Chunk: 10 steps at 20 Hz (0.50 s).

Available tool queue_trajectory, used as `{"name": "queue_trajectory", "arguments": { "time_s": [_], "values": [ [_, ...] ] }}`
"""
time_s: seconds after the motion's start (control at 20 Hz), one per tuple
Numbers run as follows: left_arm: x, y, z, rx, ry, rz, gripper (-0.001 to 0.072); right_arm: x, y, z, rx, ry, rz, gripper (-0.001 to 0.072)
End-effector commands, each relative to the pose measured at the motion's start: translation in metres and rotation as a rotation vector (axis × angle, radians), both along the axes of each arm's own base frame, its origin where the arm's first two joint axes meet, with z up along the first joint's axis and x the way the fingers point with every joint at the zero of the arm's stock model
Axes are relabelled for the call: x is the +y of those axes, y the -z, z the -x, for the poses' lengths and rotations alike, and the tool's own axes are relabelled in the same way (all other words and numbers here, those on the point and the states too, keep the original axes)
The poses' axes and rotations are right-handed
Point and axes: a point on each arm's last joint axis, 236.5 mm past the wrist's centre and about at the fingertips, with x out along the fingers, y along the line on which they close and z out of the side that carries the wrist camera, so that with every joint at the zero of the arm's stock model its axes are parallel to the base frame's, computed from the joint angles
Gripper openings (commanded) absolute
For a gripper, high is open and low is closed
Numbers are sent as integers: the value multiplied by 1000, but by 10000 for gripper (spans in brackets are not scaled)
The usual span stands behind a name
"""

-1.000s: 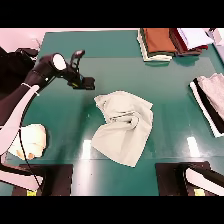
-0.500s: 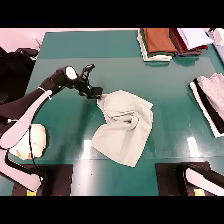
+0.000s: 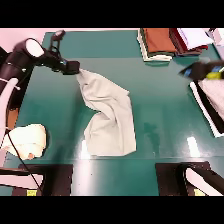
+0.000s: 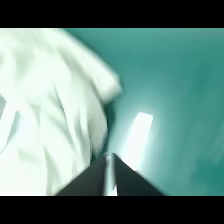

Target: Fold the shirts.

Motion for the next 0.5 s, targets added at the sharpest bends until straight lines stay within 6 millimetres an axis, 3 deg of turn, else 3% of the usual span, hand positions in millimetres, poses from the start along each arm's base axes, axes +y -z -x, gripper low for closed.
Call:
{"name": "queue_trajectory", "arguments": {
  "time_s": [0.0, 0.05, 0.2, 0.3, 0.45],
  "values": [
    [25, -20, 2, -47, -25, -69, 26, 34, 109, 45, 264, -54, -38, 385],
    [25, -16, 4, -32, -22, -71, 26, 53, 138, 62, 356, -85, -42, 441],
    [25, -8, 8, -8, -18, -76, 26, 105, 202, 105, 518, -206, -17, 441],
    [25, -6, 9, 2, -16, -78, 27, 140, 225, 121, 570, -243, -39, 441],
    [26, -5, 10, 5, -15, -80, 27, 171, 246, 127, 598, -291, -18, 440]
  ]
}}
